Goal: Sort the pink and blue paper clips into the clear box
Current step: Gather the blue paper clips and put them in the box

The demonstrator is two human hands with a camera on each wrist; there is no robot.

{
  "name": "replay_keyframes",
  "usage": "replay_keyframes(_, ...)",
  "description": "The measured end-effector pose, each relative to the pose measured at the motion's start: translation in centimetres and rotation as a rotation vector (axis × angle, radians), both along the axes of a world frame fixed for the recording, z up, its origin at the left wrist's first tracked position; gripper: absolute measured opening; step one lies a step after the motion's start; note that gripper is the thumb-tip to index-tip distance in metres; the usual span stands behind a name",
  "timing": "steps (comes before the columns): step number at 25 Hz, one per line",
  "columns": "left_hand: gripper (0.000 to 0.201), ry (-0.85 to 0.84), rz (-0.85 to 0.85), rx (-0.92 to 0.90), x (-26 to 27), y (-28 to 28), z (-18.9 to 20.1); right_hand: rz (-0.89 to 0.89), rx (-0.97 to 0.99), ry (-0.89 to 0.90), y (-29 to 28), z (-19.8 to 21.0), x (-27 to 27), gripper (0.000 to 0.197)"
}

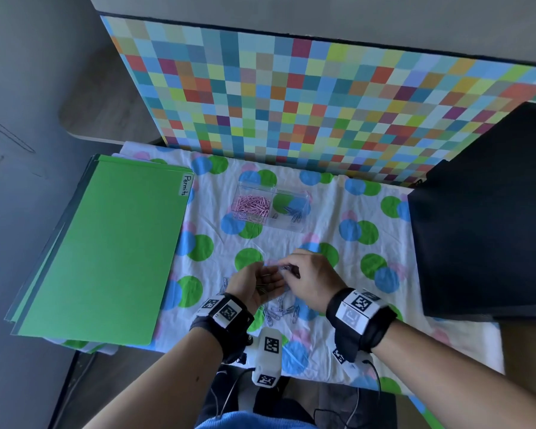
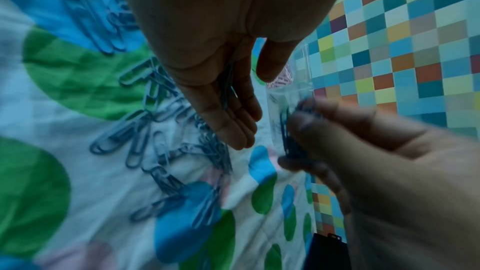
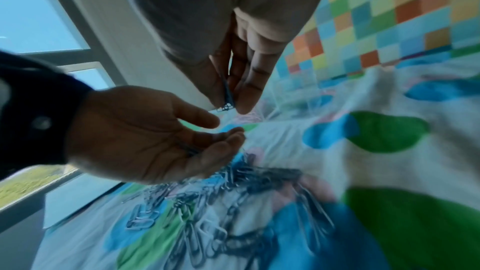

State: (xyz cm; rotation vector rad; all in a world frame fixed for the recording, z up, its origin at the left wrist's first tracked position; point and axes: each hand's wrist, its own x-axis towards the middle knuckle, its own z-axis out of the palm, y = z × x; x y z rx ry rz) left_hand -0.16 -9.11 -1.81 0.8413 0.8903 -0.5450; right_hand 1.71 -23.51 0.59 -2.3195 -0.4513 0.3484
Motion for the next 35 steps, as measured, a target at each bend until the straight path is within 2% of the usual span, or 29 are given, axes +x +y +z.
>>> replay_keyframes(3,0.030,-0.063,0.013,-0.067,1.1,-1.4,0.7,0.085,-0.015,-0.023,1.2,1.3,0.1,0.028)
replay_keyframes(5,0.029,-0.081,0.020,-0.072,2.7,-1.9,1.4,-0.007,0.041,-0.076,0.5,2.1,0.6,0.031)
replay_keyframes(9,0.031,-0.125,0.021,0.005,8.3,-2.1,3.2,-0.258,0.119,-0.231,-3.8,2.2,1.2,0.024)
replay_keyframes(13,0.017,-0.143,-0.004,0.182,13.9,-2.3,4.0,-0.277,0.025,-0.158,-7.2,0.5,-0.6,0.024)
replay_keyframes(14,0.017,-0.135,-0.062,0.247,14.6,-2.2,4.1,-0.249,-0.022,-0.121,-7.4,-0.1,-1.2,0.025)
replay_keyframes(16,0.031,-0.126,-0.223,0.334,15.2,-2.0,3.8,-0.211,-0.155,0.001,-7.6,-1.4,-2.1,0.030)
replay_keyframes(18,0.047,-0.158,-0.327,0.365,14.8,-2.0,3.9,-0.220,-0.314,0.171,-7.3,-2.3,-3.1,0.037)
replay_keyframes(19,0.047,-0.193,-0.343,0.382,14.4,-2.0,4.2,-0.223,-0.394,0.243,-7.0,-2.5,-3.7,0.039)
replay_keyframes(22,0.030,-0.378,-0.454,0.507,11.9,-1.0,5.1,-0.216,-0.469,0.371,-5.5,-2.9,-5.4,0.040)
replay_keyframes(23,0.027,-0.461,-0.524,0.582,10.8,-0.3,4.8,-0.234,-0.442,0.370,-4.9,-2.9,-5.6,0.038)
replay_keyframes(25,0.026,-0.588,-0.787,0.881,8.4,1.6,3.6,-0.270,-0.355,0.335,-3.4,-3.0,-5.5,0.032)
replay_keyframes(27,0.030,-0.600,-1.041,1.140,6.1,3.6,1.7,-0.259,-0.276,0.302,-1.7,-3.0,-4.9,0.030)
replay_keyframes(29,0.039,-0.536,-1.122,1.216,3.8,4.9,0.3,-0.260,-0.175,0.305,-0.8,-2.7,-4.2,0.030)
replay_keyframes(31,0.048,-0.542,-1.144,1.247,2.1,5.5,-0.6,-0.301,-0.113,0.287,-0.9,-2.5,-3.3,0.035)
replay_keyframes(33,0.054,-0.596,-1.167,1.270,0.7,5.6,-1.0,-0.297,-0.193,0.262,-1.2,-2.6,-2.8,0.043)
replay_keyframes(35,0.059,-0.631,-1.196,1.265,-0.1,5.0,-1.2,-0.186,-0.320,0.263,-0.7,-2.8,-3.0,0.054)
